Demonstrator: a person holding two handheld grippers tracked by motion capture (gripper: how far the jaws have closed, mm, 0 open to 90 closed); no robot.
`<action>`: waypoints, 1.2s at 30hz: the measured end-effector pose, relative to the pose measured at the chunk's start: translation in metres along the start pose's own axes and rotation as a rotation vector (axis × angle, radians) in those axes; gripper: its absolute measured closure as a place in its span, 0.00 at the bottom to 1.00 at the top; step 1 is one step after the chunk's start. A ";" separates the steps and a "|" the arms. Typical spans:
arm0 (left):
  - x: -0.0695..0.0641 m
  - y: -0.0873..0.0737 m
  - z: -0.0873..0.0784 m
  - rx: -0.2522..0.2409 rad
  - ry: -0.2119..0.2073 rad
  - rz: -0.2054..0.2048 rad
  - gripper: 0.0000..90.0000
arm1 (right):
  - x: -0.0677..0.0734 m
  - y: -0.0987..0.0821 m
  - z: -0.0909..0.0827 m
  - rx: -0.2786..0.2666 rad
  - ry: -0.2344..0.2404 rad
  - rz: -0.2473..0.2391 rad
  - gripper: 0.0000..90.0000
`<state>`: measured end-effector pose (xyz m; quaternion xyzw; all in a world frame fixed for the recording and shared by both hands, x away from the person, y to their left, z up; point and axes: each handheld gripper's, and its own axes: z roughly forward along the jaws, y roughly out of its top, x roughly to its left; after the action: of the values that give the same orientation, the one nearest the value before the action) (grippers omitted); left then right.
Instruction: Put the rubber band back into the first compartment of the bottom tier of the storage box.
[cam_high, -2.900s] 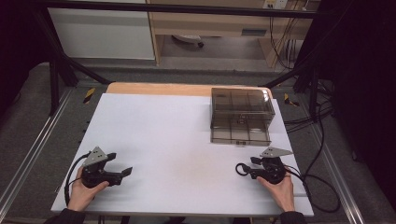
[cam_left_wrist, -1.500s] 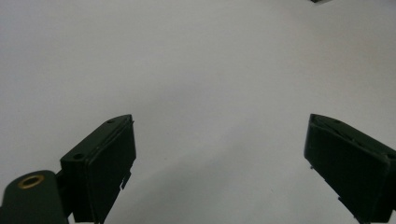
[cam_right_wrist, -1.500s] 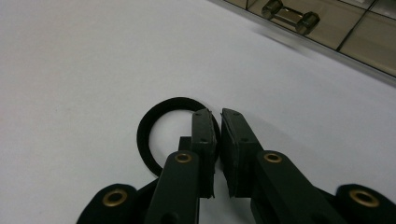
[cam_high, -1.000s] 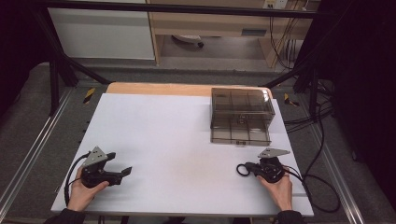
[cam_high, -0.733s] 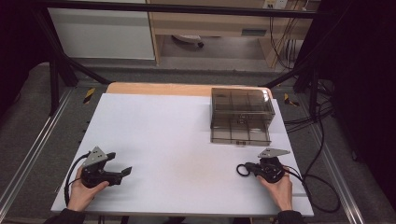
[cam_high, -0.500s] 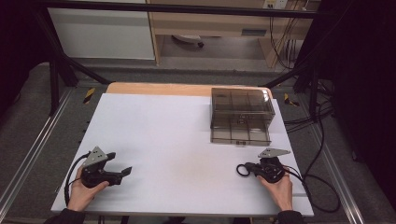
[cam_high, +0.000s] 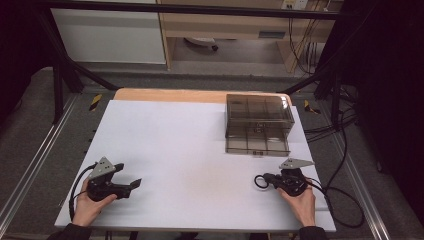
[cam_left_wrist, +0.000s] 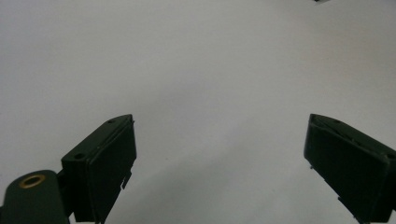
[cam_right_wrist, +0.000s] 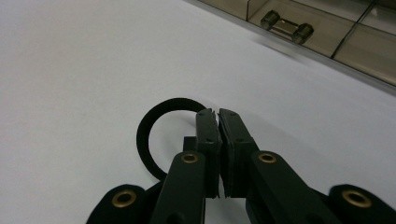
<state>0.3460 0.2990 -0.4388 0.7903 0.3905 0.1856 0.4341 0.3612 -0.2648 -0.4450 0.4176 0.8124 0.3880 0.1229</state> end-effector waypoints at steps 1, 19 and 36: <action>0.000 0.000 0.000 0.000 0.000 0.001 0.10 | 0.000 0.000 -0.001 -0.006 -0.002 -0.002 0.98; 0.000 0.000 0.000 -0.001 0.001 0.001 0.10 | 0.006 0.007 -0.008 -0.039 0.010 -0.017 0.98; 0.000 0.000 0.000 0.001 0.001 0.002 0.10 | 0.010 0.015 -0.014 -0.065 0.005 -0.021 0.98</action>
<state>0.3460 0.2991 -0.4388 0.7906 0.3902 0.1865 0.4334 0.3564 -0.2593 -0.4230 0.4039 0.8040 0.4138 0.1386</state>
